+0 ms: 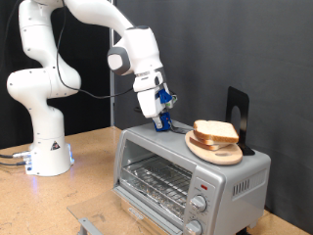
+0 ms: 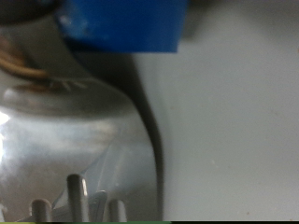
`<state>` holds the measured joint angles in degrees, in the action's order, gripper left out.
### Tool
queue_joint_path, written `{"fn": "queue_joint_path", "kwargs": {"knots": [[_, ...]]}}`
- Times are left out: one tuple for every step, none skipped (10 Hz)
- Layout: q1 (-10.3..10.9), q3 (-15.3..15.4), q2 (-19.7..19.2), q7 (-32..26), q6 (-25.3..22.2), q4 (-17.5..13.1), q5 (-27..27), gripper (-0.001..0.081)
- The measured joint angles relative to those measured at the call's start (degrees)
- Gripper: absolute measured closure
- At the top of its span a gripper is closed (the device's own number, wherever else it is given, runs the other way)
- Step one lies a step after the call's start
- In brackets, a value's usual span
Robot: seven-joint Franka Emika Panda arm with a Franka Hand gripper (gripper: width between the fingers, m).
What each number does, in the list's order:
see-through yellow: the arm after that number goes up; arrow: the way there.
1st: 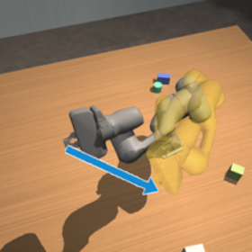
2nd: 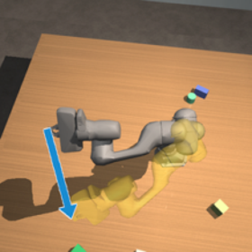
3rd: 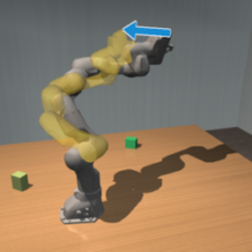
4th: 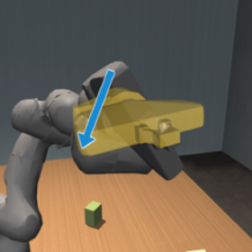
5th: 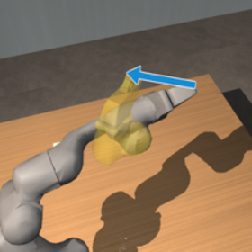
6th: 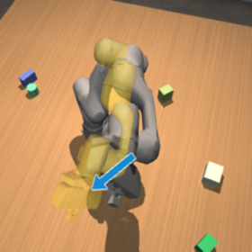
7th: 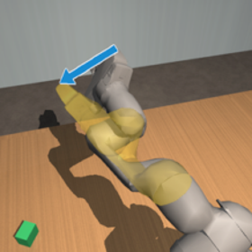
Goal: Make a piece of toast with the oven
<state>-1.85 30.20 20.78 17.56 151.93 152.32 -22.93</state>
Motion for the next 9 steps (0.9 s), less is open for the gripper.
{"fn": "queue_joint_path", "kwargs": {"knots": [[0.0,0.0,-0.03,0.0,0.01,0.0,0.0,0.0269],[0.0,-0.01,-0.03,0.01,0.22,-0.11,-0.01,0.0383],[0.0,0.0,-0.04,0.01,0.24,-0.11,-0.02,0.0383],[0.0,-0.01,-0.04,0.02,0.25,-0.11,-0.02,0.0417],[0.0,-0.01,-0.04,0.03,0.25,-0.11,-0.08,0.0417],[0.01,-0.04,-0.04,0.02,0.25,-0.11,-0.35,0.0417],[0.22,-0.27,-0.01,-0.28,0.41,-0.14,-1.33,0.0417],[0.79,-0.72,0.18,-1.49,0.71,-0.23,-3.14,0.0417],[2.03,-1.75,0.74,-3.94,0.91,-0.35,-5.88,0.0417]]}}
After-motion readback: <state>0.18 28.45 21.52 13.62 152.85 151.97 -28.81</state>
